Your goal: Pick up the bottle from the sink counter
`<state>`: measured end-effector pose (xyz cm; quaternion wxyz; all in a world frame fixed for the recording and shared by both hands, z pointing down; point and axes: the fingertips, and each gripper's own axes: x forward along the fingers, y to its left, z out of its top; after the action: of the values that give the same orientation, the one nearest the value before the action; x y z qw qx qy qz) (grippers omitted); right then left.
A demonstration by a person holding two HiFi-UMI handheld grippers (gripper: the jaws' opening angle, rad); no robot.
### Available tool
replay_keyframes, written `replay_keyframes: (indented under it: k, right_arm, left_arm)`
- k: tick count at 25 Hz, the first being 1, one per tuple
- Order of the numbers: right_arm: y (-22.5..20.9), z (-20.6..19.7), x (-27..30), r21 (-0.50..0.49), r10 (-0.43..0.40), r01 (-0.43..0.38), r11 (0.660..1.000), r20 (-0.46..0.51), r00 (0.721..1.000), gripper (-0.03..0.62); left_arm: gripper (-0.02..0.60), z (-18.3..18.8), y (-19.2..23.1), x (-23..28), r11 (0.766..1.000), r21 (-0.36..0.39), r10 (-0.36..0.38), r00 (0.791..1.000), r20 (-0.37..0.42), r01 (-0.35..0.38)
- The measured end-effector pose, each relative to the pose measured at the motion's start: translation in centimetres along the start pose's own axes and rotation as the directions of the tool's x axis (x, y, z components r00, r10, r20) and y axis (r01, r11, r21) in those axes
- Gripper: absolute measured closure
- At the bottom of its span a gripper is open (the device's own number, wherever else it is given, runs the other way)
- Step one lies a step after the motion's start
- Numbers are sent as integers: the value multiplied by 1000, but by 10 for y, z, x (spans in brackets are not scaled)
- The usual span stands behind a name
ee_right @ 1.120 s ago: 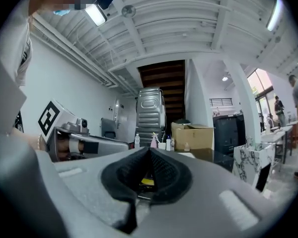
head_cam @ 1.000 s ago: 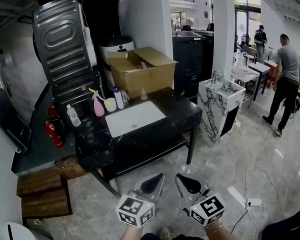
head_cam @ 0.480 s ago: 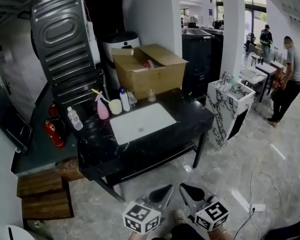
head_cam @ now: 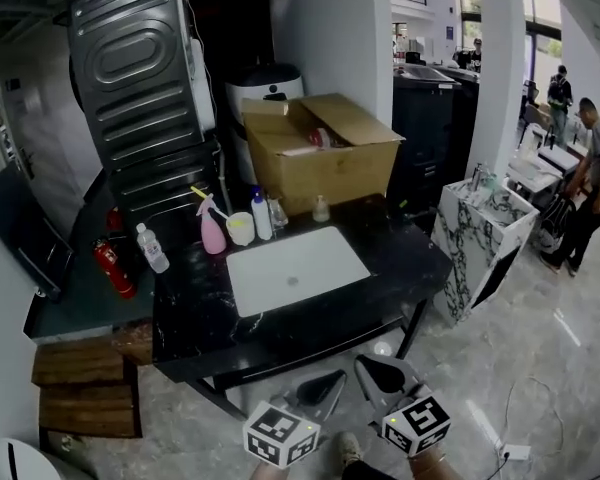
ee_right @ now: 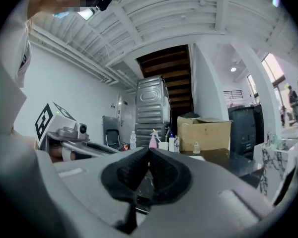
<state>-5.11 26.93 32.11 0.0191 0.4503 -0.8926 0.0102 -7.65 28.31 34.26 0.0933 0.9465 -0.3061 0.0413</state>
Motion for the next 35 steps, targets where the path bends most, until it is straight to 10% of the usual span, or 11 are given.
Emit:
replay_keyframes:
  k: [17, 35]
  right_arm:
    - [-159, 2, 104, -26, 49, -49, 998, -25, 999, 591]
    - [-221, -19, 137, 62, 7, -5, 998, -41, 999, 591]
  left_arm:
    - [581, 56, 107, 149, 995, 24, 91, 994, 63, -92]
    - [581, 46, 152, 204, 996, -4, 94, 995, -17, -94]
